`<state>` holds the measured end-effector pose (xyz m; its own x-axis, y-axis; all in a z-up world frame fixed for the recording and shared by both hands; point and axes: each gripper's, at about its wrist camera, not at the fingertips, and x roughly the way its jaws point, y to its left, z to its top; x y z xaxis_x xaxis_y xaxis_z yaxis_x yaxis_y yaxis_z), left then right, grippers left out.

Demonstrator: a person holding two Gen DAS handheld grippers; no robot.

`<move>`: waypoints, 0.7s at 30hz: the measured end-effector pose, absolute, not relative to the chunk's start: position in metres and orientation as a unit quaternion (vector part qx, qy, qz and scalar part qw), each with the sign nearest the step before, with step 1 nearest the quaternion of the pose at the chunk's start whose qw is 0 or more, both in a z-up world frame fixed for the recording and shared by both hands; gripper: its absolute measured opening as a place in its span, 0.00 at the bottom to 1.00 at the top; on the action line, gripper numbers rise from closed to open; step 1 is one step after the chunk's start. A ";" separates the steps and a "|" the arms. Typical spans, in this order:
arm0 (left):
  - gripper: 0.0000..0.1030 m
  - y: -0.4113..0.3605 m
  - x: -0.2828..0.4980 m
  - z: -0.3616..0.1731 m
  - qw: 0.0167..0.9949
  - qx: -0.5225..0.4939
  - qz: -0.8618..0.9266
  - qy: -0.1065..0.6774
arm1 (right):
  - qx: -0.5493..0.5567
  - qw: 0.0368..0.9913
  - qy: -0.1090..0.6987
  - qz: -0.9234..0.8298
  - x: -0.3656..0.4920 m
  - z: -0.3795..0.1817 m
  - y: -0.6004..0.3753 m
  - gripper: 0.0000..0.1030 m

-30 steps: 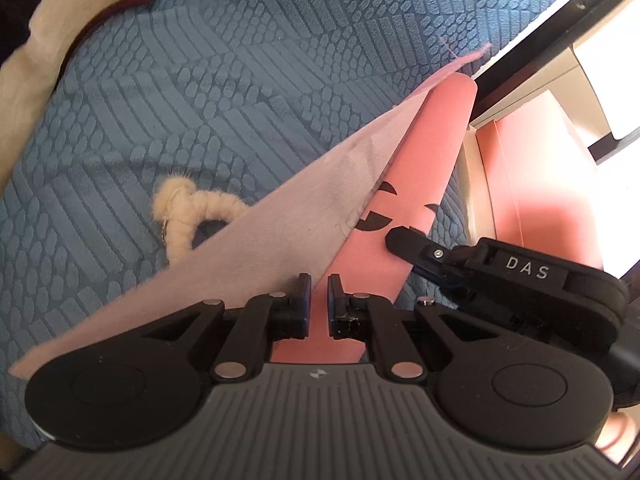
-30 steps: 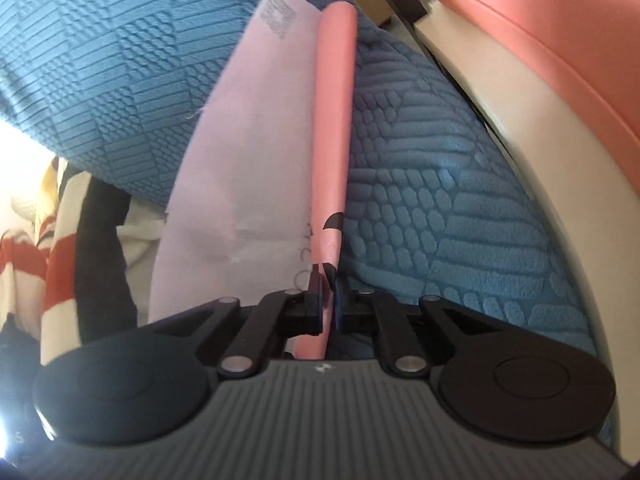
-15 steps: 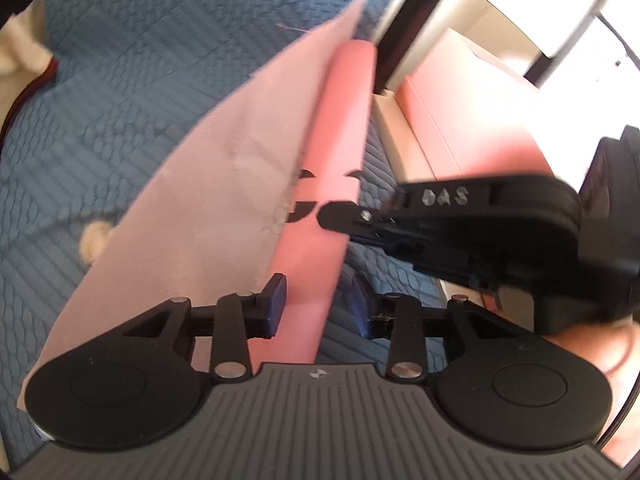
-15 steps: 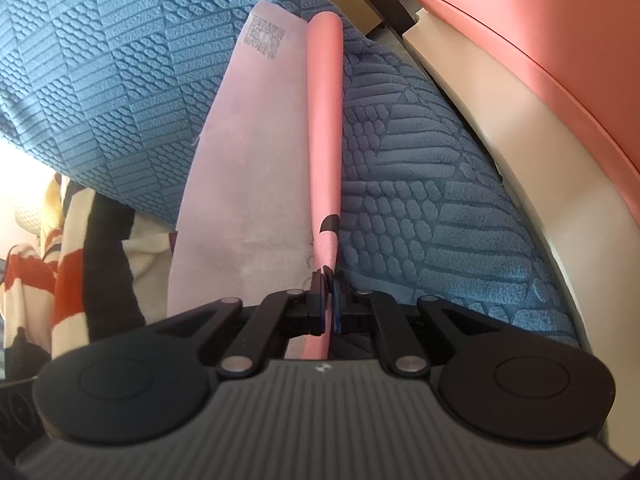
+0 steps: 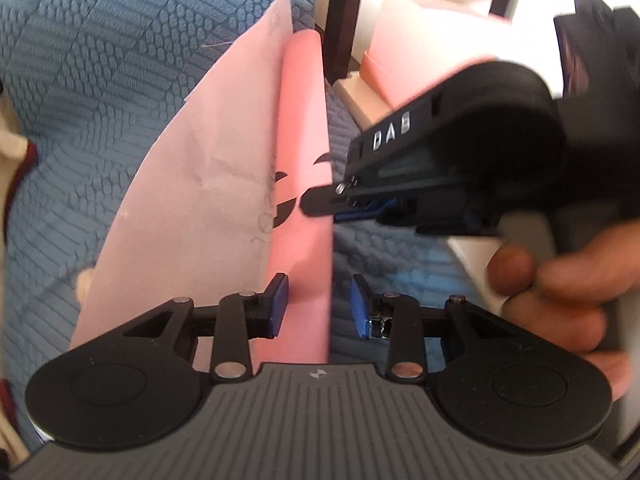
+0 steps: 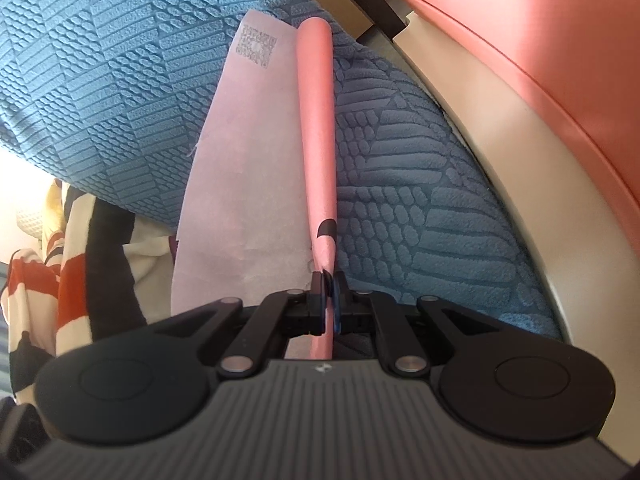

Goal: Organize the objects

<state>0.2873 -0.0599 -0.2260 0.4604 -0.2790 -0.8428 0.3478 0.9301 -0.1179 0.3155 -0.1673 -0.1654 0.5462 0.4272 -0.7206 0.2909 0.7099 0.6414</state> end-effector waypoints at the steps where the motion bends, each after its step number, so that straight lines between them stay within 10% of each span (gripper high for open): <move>1: 0.28 -0.063 0.287 -0.228 0.854 0.053 -0.179 0.485 | 0.376 0.794 0.475 0.042 0.315 -0.165 -0.168 0.07; 21: 0.10 0.026 0.311 -0.247 0.773 -0.284 -0.172 0.540 | 0.378 0.808 0.442 0.096 0.314 -0.148 -0.173 0.15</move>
